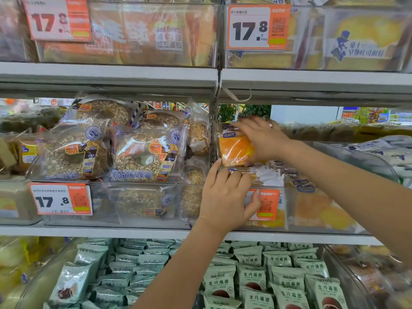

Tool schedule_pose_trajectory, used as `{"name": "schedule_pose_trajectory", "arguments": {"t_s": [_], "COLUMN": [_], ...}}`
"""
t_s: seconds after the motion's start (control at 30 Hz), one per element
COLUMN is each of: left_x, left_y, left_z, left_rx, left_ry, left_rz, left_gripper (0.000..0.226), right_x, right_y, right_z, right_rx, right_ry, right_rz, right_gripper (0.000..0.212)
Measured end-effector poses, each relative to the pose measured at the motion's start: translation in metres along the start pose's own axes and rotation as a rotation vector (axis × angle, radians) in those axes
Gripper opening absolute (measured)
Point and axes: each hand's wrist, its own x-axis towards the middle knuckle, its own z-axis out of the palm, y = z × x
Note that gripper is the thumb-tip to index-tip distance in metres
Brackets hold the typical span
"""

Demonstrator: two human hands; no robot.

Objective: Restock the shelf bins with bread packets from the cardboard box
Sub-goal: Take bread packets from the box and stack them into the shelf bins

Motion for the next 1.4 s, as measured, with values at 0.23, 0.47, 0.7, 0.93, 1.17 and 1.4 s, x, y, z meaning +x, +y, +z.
{"name": "schedule_pose_trajectory", "arguments": {"t_s": [0.23,0.47,0.7,0.93,1.17,1.4], "left_x": [0.000,0.000,0.001,-0.004,-0.142,-0.305], "left_y": [0.001,0.001,-0.001,0.002,0.076,0.142], "left_z": [-0.001,-0.002,-0.005,-0.022,-0.083,-0.124], "left_rx": [0.004,0.013,0.008,0.084,-0.193,-0.441], "left_ry": [-0.011,-0.032,-0.097,-0.255,-0.210,-0.904], "left_rz": [-0.004,-0.001,0.014,0.078,0.286,0.200], "left_gripper": [0.031,0.031,0.032,0.036,0.024,0.023], "right_x": [0.006,0.008,-0.009,-0.115,-0.315,-0.449], "right_y": [-0.014,-0.010,-0.003,-0.016,-0.098,-0.169], "right_z": [0.010,0.015,0.013,-0.012,0.073,0.209], "right_rx": [-0.138,-0.103,0.065,0.505,0.709,0.713], "right_ry": [0.123,0.042,-0.013,0.306,0.615,-0.253], "right_rz": [-0.079,-0.081,-0.035,0.045,0.228,0.377], "right_gripper": [0.108,0.102,0.094,0.049,0.017,0.017]}}
